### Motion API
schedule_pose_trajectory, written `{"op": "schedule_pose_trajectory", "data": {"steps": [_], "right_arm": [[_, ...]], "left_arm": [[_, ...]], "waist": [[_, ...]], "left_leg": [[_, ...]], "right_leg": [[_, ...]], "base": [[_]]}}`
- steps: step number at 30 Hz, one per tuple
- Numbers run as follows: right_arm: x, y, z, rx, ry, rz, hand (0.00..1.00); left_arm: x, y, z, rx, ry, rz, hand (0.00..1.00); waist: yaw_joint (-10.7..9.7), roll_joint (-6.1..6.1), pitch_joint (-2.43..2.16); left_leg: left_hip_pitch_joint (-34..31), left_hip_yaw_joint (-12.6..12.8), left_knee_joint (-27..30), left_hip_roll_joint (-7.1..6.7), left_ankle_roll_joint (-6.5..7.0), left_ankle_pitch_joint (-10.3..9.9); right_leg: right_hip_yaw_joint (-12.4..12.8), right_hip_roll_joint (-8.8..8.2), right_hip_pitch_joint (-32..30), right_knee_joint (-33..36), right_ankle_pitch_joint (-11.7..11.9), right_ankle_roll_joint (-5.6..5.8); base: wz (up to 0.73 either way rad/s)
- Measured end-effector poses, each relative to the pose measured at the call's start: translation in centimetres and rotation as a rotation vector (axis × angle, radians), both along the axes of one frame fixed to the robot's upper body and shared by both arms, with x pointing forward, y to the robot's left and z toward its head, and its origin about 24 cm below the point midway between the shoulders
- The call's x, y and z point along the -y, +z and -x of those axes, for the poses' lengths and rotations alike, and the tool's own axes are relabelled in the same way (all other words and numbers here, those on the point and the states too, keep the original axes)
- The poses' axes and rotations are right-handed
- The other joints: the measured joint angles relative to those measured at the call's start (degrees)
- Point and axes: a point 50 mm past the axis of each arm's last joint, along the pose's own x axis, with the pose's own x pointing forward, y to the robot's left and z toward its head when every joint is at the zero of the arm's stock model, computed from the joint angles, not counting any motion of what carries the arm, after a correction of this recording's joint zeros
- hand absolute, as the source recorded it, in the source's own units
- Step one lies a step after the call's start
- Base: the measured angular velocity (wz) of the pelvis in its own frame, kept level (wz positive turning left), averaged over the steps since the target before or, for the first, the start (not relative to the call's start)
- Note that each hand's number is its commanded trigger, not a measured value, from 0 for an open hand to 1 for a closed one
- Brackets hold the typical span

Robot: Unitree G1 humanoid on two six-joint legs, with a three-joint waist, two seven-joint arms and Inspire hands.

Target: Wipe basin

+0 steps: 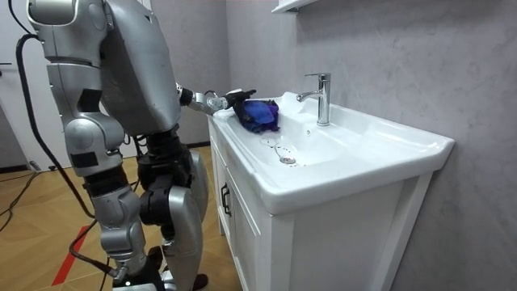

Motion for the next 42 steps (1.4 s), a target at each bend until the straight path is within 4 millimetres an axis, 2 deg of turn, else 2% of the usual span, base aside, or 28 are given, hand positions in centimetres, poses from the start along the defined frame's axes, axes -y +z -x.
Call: {"op": "schedule_pose_trajectory", "data": {"steps": [22, 38, 39, 40, 41, 42], "right_arm": [[0.0, 0.0, 0.5, -0.034, 0.01, -0.001, 0.0], [0.5, 0.1, -0.6, -0.009, 0.02, 0.016, 0.0], [0.5, 0.1, -0.5, -0.007, 0.013, 0.017, 0.0], [0.5, 0.2, -0.5, -0.006, 0.009, 0.018, 0.0], [0.5, 0.2, -0.5, -0.006, 0.006, 0.018, 0.0], [0.5, 0.2, -0.5, -0.005, -0.001, 0.019, 0.0]], "left_arm": [[0.0, -0.3, 0.0, -0.018, -0.013, 0.043, 0.0], [0.1, -1.0, -0.8, -0.099, -0.089, 0.088, 0.0], [0.1, -1.1, -0.9, -0.106, -0.091, 0.091, 0.03], [0.1, -1.2, -0.9, -0.108, -0.09, 0.093, 0.25], [0.1, -1.2, -0.9, -0.111, -0.091, 0.094, 0.64], [0.1, -1.3, -0.9, -0.115, -0.094, 0.095, 0.79]], "waist": [[0.02, -0.07, -0.03], [-0.17, 0.25, -0.14], [-0.2, 0.37, -0.19], [-0.22, 0.42, -0.19], [-0.26, 0.45, -0.19], [-0.27, 0.47, -0.2]], "left_leg": [[-0.04, -0.1, 0.02, -0.01, -0.06, 0.07], [-0.84, -0.49, 0.51, 0.09, -0.16, 0.15], [-0.83, -0.5, 0.51, 0.1, -0.18, 0.17], [-0.82, -0.5, 0.51, 0.1, -0.19, 0.18], [-0.82, -0.49, 0.49, 0.1, -0.24, 0.23], [-0.82, -0.49, 0.48, 0.12, -0.25, 0.24]], "right_leg": [[-0.32, -0.09, 0.09, 0.0, -0.04, -0.05], [-0.8, 0.03, -0.17, -0.08, -0.05, -0.18], [-0.8, 0.03, -0.13, -0.08, -0.05, -0.19], [-0.8, 0.04, -0.12, -0.08, -0.05, -0.19], [-0.79, 0.05, -0.12, -0.07, -0.04, -0.21], [-0.78, 0.07, -0.11, -0.08, -0.04, -0.22]], "base": [[0.0], [0.02], [0.0], [0.0], [0.0], [0.0]]}}
